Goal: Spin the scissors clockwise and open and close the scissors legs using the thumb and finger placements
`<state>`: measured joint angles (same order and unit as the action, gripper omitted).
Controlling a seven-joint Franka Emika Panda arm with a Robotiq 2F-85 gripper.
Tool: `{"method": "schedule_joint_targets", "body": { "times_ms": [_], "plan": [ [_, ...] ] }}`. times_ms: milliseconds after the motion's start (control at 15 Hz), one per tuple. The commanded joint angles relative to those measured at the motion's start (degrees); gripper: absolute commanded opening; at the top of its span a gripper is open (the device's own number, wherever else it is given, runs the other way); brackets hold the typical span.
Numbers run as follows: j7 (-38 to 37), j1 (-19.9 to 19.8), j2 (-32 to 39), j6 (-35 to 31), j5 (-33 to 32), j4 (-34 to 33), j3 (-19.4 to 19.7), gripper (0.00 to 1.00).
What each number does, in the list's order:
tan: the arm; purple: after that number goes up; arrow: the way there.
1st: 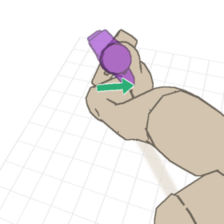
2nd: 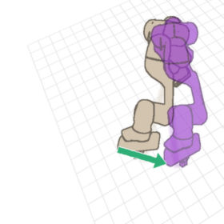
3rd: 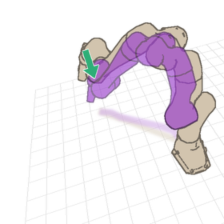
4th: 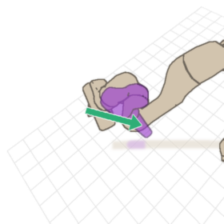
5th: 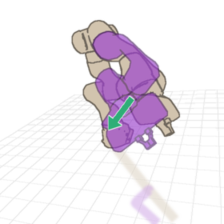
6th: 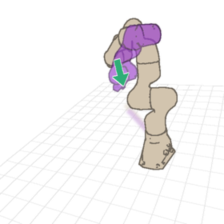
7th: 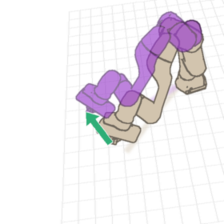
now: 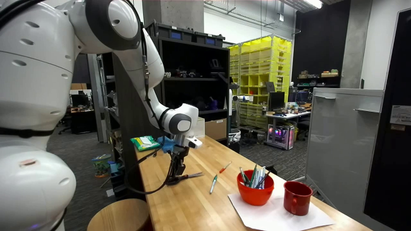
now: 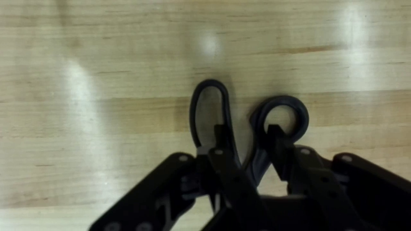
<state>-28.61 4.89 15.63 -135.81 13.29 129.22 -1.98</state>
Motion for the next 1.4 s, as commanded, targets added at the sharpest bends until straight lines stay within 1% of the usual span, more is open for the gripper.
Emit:
{"method": "schedule_joint_targets", "body": {
  "times_ms": [0, 67, 200, 267, 400, 467, 533, 800, 867, 1067, 1267, 1333],
  "plan": [
    [1.2, 0.0, 2.3, 0.5, 1.3, -0.5, 0.0, 0.03],
    [1.2, -0.1, 2.3, 0.6, 1.4, -0.5, 0.0, 0.0],
    [1.3, -0.1, 2.3, 1.0, 1.4, -0.7, 0.0, 0.03],
    [1.2, -0.1, 2.3, 1.1, 1.3, -0.7, 0.0, 0.03],
    [1.2, -0.1, 2.2, 1.2, 1.3, -0.7, 0.0, 0.4],
    [1.2, -0.1, 2.3, 1.1, 1.3, -0.7, 0.0, 0.44],
    [1.2, -0.2, 2.3, 1.2, 1.3, -0.7, 0.1, 0.51],
    [1.1, -0.2, 2.5, 1.4, 1.3, -0.7, 0.1, 0.73],
    [1.2, -0.2, 2.6, 1.4, 1.3, -0.7, 0.2, 0.81],
    [1.1, -0.2, 2.9, 1.6, 1.3, -0.7, 0.2, 0.99],
    [1.2, -0.2, 3.4, 1.6, 1.4, -0.8, 0.2, 1.0],
    [1.2, -0.2, 3.5, 1.6, 1.3, -0.9, 0.2, 0.75]
  ]
}}
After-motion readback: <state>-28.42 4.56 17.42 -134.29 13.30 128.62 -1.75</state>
